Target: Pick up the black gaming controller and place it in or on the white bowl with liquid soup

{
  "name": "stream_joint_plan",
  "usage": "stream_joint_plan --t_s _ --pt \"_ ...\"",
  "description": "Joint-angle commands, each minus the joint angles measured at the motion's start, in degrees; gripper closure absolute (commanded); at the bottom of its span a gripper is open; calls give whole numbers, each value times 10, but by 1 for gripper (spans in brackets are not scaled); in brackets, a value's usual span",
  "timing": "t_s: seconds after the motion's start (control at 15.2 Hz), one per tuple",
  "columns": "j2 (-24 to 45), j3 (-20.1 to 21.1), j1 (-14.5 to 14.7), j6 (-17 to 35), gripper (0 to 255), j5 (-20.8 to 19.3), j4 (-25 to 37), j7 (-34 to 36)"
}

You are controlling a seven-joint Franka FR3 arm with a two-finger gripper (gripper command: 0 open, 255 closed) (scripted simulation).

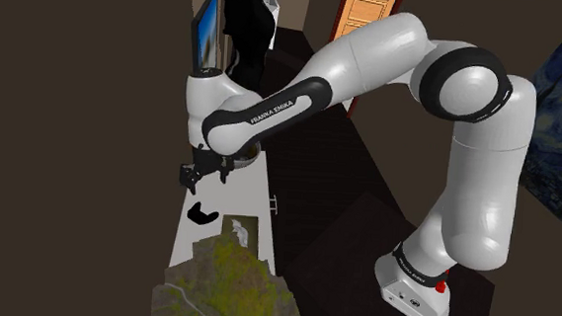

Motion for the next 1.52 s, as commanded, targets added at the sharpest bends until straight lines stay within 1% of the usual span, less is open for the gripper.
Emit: stream_joint_plan --t_s 0.0,0.4,0.92,0.99,1.45 --pt "19 -3 6 7 0 -5 13 6" --pt "50 -9 12 45 0 -15 4 12" --pt "50 -9 12 45 0 -15 4 12" --pt "50 -9 12 45 255 -15 4 12" --pt "50 -9 12 45 255 -15 4 12"
